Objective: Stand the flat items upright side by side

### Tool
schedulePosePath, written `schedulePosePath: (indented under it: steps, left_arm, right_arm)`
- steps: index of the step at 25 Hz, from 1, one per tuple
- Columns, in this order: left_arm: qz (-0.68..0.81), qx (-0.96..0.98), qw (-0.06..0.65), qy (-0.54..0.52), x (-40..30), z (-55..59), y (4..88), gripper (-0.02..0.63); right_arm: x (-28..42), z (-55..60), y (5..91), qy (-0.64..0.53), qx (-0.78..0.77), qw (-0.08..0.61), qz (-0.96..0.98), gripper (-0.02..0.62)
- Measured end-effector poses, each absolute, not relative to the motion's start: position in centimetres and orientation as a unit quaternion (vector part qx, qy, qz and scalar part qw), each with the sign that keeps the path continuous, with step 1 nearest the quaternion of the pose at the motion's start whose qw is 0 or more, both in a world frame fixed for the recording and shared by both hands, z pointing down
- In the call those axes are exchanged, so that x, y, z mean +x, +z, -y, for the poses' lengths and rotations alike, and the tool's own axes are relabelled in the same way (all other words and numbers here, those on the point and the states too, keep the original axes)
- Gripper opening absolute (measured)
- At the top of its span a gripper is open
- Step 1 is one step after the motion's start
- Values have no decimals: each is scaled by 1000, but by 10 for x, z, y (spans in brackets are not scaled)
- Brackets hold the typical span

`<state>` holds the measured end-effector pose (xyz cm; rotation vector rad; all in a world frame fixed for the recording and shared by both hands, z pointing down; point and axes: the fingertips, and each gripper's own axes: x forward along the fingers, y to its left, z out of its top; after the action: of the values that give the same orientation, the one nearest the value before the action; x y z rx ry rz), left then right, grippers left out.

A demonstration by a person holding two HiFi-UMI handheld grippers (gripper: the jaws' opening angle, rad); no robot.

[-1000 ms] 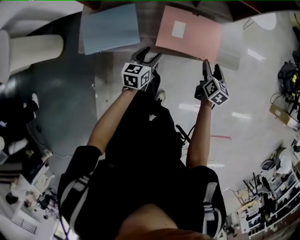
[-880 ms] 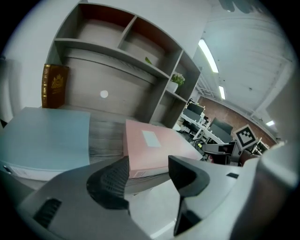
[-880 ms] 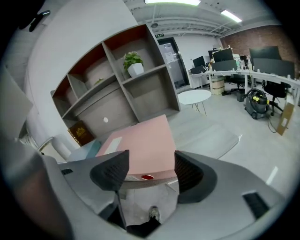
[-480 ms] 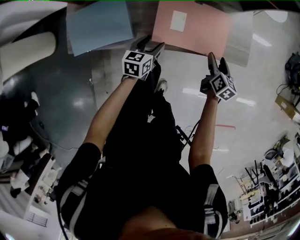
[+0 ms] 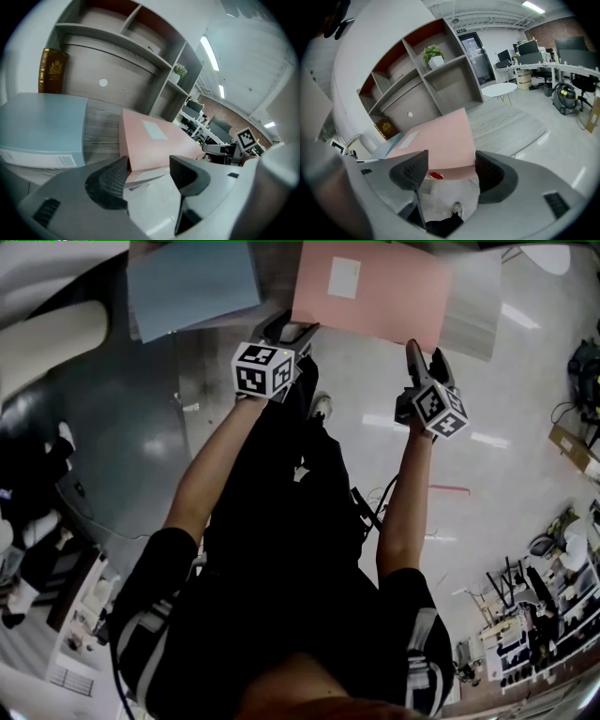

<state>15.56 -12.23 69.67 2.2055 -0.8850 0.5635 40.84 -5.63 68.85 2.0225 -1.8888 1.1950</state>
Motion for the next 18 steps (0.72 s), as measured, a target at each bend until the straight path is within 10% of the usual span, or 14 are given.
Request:
schedulePosePath:
  steps: [12, 18]
  left_arm:
    - [362, 830, 364, 219, 139, 88, 714, 272]
    - [414, 824, 337, 187, 115, 91, 687, 262]
  right_arm:
    - [402, 31, 700, 411, 673, 48, 612, 323]
    - [391, 9, 708, 518, 668, -129, 519, 378]
